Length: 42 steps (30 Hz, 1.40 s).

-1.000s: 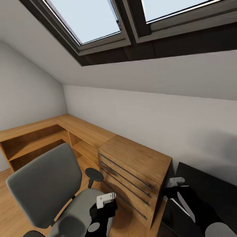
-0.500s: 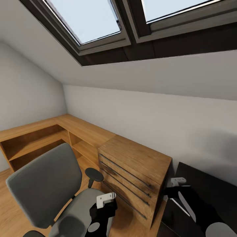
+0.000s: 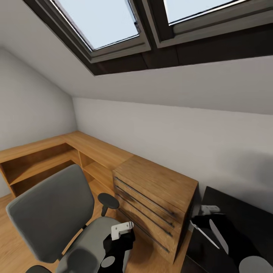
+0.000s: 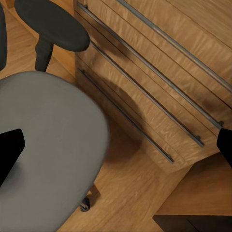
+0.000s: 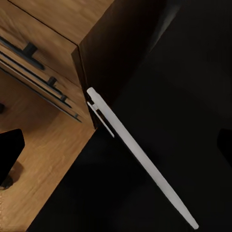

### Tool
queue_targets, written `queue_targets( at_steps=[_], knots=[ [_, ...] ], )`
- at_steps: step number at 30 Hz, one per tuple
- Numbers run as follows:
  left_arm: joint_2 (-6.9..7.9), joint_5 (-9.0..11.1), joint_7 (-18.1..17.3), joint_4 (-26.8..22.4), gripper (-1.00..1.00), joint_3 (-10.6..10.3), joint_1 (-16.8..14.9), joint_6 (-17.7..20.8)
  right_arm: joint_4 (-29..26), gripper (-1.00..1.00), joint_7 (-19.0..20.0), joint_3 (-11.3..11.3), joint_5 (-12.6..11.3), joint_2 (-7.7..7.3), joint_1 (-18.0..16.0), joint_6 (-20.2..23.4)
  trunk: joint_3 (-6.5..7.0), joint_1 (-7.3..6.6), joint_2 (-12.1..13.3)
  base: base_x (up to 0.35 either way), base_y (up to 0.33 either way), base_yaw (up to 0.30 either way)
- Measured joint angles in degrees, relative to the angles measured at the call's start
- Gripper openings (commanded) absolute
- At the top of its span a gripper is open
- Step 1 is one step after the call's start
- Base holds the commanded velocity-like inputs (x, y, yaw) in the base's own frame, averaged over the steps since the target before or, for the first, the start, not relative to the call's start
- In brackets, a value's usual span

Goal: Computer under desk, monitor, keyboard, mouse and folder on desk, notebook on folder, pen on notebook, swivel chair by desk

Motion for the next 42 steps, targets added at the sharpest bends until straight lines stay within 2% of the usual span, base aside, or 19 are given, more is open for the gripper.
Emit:
queue_targets(
  at_steps=[3, 10, 14, 25, 34, 42],
  knots=[
    [0.00, 0.0, 0.0, 0.0, 1.00, 0.0, 0.0, 0.0, 0.0, 1.00, -0.1, -2.3, -0.1, -0.07, 0.0, 1.9, -0.37, 0.45, -0.8, 0.000, 0.000, 0.000],
    [-0.01, 0.0, 0.0, 0.0, 1.00, 0.0, 0.0, 0.0, 0.0, 1.00, -0.2, -3.6, -0.2, -0.16, -0.1, 4.6, -0.37, 0.45, -0.8, 0.000, 0.000, 0.000],
    [-0.03, 0.0, 0.0, 0.0, 1.00, 0.0, 0.0, 0.0, 0.0, 1.00, -0.2, -5.3, -0.2, -0.18, -0.1, 7.1, -0.37, 0.45, -0.8, 0.000, 0.000, 0.000],
    [-0.03, 0.0, 0.0, 0.0, 1.00, 0.0, 0.0, 0.0, -0.2, 1.00, -0.2, -6.9, -0.2, -0.56, -0.2, 9.4, -0.37, 0.45, -0.8, 0.000, 0.000, 0.000],
    [-0.03, 0.0, 0.0, 0.0, 1.00, 0.0, 0.0, 0.0, -0.5, 1.00, -0.1, -8.6, -0.1, -0.62, -0.2, 9.4, -1.98, 2.42, -4.4, 0.000, 0.000, 0.000],
    [-0.03, 0.0, 0.0, 0.0, 1.00, 0.0, 0.0, 0.0, -0.5, 1.00, 0.0, -8.7, -0.1, -0.63, -0.2, 9.3, -3.42, 4.18, -7.6, 0.000, 0.000, 0.000]
  ],
)
